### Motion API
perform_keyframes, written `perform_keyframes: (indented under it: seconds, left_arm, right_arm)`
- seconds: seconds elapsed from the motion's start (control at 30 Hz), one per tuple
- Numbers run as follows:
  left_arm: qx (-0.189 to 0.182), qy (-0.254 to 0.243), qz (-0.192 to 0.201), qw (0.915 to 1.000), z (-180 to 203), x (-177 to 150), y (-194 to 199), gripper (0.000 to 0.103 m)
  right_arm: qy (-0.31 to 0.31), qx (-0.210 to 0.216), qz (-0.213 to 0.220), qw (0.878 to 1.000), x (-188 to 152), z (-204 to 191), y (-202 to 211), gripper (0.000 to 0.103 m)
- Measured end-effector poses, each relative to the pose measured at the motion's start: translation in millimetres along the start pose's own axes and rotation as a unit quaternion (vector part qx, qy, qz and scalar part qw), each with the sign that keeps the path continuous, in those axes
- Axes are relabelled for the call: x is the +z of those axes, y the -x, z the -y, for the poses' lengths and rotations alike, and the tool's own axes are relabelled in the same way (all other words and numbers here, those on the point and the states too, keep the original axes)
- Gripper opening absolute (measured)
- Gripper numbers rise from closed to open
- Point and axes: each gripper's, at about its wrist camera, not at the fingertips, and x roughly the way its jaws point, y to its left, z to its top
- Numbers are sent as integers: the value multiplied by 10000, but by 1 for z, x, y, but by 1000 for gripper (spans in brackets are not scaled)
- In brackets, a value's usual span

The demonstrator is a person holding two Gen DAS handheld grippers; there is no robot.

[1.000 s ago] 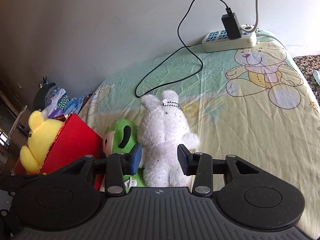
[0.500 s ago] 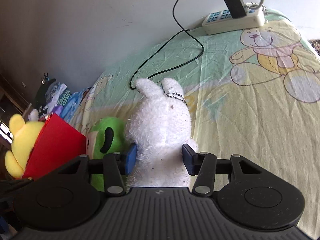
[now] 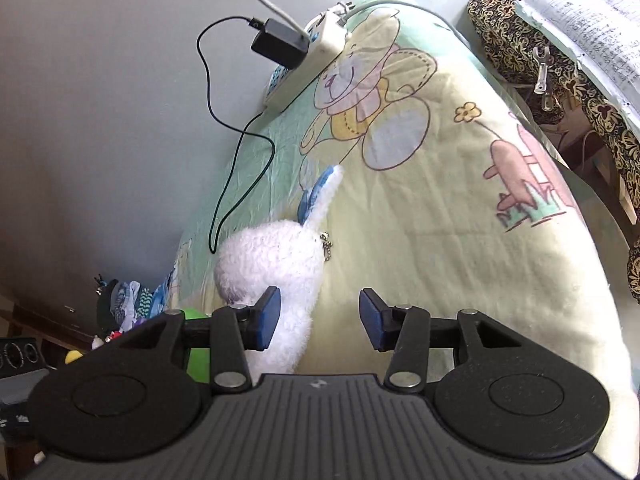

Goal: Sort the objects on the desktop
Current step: 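Close the right gripper on the second white rabbit and lift it, then carry the second rabbit over the red box with the right gripper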

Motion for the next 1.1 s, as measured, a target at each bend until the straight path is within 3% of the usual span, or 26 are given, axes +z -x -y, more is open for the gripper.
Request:
perform_keyframes:
  seconds: [0.17, 0.3, 0.5, 0.77, 1.1]
  left_arm:
    - [-102, 273, -251, 9993, -3, 5, -35, 92]
    - [-62, 338, -591, 9977, -6, 1, -59, 79]
    - [-33, 238, -627, 9977, -6, 0, -60, 74]
    - [-95, -214, -677, 9974, 13, -17, -23, 74]
    - [2, -657, -398, 9970, 32, -65, 51, 74]
  right_arm:
    - [-408, 472, 412, 9972, 9, 11, 10, 58]
    - [-339, 477, 217, 9981, 14, 10, -11, 63]
    - [-331, 678, -25, 9972, 15, 6, -29, 57]
    - [-401, 783, -464, 9950, 2, -3, -9, 55]
    - [599, 868, -672, 9921, -48, -63, 29, 55]
